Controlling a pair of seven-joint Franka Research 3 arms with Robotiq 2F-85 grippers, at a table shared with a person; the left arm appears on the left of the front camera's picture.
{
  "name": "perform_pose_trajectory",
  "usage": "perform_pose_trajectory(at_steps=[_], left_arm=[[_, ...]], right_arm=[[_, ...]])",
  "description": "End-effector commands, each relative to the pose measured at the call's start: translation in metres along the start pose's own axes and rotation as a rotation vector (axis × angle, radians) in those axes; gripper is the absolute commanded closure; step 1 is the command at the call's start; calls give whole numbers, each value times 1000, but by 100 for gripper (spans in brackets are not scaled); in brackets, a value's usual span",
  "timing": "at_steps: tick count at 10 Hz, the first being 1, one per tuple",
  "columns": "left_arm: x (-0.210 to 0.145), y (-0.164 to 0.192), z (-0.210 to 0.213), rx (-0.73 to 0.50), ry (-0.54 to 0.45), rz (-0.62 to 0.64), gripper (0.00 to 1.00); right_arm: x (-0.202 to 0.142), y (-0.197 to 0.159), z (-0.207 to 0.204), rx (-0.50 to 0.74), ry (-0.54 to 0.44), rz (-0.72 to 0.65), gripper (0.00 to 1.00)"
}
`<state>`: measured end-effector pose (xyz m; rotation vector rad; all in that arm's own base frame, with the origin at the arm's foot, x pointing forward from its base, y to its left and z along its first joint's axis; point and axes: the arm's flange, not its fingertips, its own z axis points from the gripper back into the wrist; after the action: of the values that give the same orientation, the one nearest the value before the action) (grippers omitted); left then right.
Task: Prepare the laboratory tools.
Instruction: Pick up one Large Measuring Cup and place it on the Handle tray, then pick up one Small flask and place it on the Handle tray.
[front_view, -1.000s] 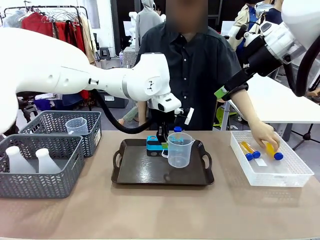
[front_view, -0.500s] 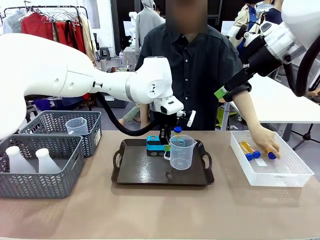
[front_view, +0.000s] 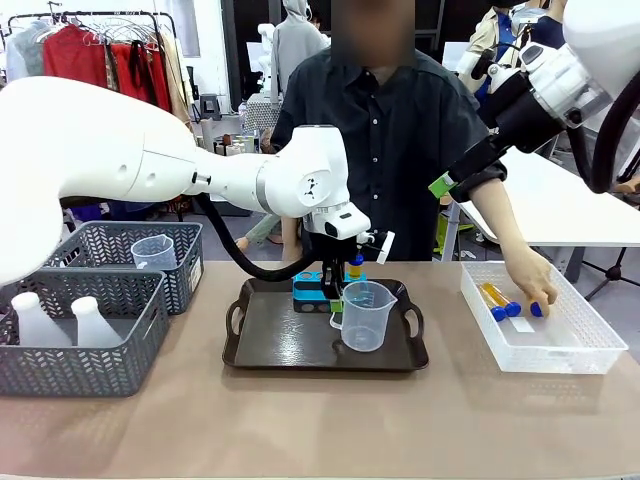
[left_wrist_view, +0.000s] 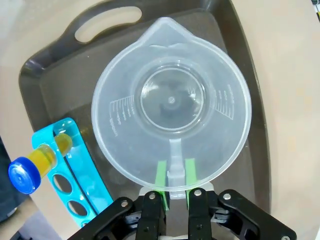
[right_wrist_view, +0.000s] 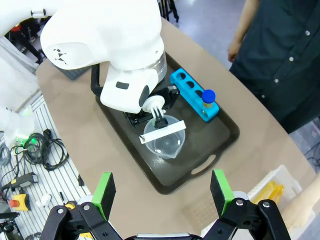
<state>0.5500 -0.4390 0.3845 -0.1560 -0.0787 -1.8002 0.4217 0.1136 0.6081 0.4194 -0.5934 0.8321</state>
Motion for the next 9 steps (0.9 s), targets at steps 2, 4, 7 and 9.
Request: perform_pose_trajectory(at_steps=[2, 4, 7, 9], left_arm=[[0, -1, 5, 11, 16, 6, 22], [-5, -4, 15, 18, 10, 9, 0], [-13, -21, 49, 25, -20, 23, 0], [-23, -37, 82, 43, -46, 35, 0]], right_arm=[[0, 0, 1, 9, -3, -14, 0], [0, 0, 1, 9, -3, -14, 0], [0, 0, 1, 9, -3, -14, 0], [0, 0, 1, 9, -3, -14, 0]])
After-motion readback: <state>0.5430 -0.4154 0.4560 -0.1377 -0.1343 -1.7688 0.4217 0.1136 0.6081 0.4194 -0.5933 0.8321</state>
